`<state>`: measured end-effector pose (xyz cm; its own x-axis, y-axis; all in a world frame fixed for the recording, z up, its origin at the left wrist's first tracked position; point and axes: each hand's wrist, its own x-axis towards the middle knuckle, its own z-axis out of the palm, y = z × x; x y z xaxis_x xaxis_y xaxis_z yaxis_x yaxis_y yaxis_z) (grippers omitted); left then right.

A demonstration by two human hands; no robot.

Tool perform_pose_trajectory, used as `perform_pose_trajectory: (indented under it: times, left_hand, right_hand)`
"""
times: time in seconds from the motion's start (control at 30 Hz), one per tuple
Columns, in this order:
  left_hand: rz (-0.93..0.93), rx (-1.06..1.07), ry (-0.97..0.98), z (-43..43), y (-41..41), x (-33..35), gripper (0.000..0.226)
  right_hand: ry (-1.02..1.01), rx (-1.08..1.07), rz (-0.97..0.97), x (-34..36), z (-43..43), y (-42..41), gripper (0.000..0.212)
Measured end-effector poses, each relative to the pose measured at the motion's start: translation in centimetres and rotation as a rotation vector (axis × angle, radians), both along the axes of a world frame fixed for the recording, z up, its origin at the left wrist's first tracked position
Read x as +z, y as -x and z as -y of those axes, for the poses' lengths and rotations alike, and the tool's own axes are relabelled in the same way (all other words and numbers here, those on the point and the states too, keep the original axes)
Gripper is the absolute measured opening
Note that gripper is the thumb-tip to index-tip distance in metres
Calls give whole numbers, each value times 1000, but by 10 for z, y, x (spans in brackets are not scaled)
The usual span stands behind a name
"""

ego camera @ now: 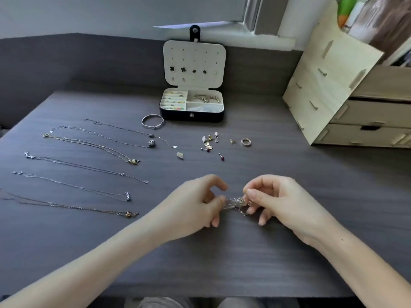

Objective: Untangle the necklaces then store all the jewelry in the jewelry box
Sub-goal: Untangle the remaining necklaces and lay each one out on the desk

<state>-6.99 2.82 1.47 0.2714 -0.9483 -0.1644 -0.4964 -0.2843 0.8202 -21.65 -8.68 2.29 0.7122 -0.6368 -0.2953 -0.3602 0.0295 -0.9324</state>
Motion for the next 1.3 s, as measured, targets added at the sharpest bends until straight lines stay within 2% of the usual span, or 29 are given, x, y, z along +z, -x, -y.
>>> perform_pose_trajectory:
  times: [0.2, 0.33, 0.53, 0.67, 0.83, 1.0, 1.2, 1.3]
  left_hand:
    - [288, -22, -16, 8, -14, -2, 1]
    - [319, -47, -20, 13, -24, -1, 6]
    - [342, -82, -50, 14, -35, 0, 4]
    - [433, -76, -40, 15, -38, -1, 6]
    - [518, -67, 3, 11, -38, -3, 7]
    - [602, -34, 49, 11, -39, -4, 16]
    - [626, 7, 73, 6, -41, -4, 19]
    - [571, -8, 66, 1, -41, -3, 14]
  right_hand:
    - [316, 94, -85, -6, 7, -6, 8]
    - [517, 201, -163, -6, 11, -9, 5]
    - [592, 300, -205, -4, 15, -15, 13]
    - [577, 310, -189, -2, 25, -21, 17]
    - [585, 296, -162, 4, 35, -12, 13]
    - [673, 428, -311, 6, 32, -5, 9]
    - [719, 322, -246, 5, 40, -36, 10]
    - [799, 239, -244, -3, 52, -59, 9]
